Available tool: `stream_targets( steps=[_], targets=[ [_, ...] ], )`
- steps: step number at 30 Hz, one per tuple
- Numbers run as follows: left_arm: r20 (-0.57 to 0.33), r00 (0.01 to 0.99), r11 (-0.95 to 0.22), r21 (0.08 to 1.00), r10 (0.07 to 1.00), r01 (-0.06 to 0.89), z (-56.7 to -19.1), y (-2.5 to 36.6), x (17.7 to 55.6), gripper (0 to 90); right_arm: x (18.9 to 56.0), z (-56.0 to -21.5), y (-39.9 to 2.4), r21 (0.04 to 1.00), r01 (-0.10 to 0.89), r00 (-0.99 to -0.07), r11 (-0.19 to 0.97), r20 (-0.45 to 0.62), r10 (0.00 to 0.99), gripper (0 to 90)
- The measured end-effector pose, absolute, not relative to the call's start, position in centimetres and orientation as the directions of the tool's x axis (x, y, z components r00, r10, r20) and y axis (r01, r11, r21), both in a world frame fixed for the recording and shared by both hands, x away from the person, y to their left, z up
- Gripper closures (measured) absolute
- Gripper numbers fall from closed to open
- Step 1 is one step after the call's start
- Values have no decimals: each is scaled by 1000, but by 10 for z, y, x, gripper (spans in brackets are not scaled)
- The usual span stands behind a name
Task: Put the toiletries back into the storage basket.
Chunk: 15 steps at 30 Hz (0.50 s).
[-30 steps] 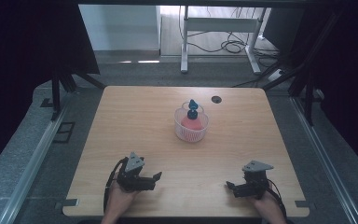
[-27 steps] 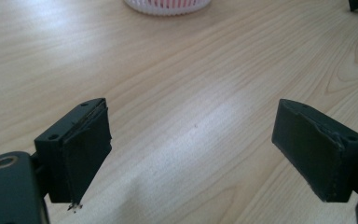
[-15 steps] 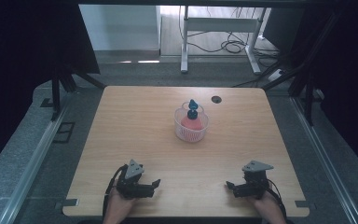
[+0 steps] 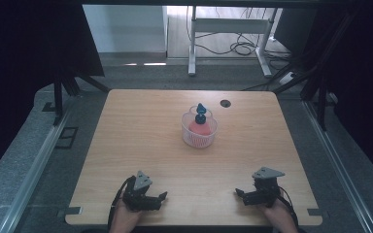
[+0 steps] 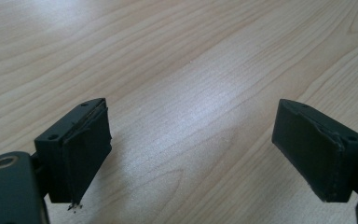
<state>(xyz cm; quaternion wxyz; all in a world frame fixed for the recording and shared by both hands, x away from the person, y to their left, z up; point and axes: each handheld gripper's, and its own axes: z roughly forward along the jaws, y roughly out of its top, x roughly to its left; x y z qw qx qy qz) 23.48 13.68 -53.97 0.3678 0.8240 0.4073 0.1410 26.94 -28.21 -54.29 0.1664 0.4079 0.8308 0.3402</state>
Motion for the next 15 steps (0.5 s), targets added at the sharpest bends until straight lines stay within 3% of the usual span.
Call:
stream_targets(
  steps=[15],
  targets=[
    [-33,640,-445,690,768,570,-543,128,236,113,269,-543,-282,701,564,-612,436,1,791,0]
  ],
)
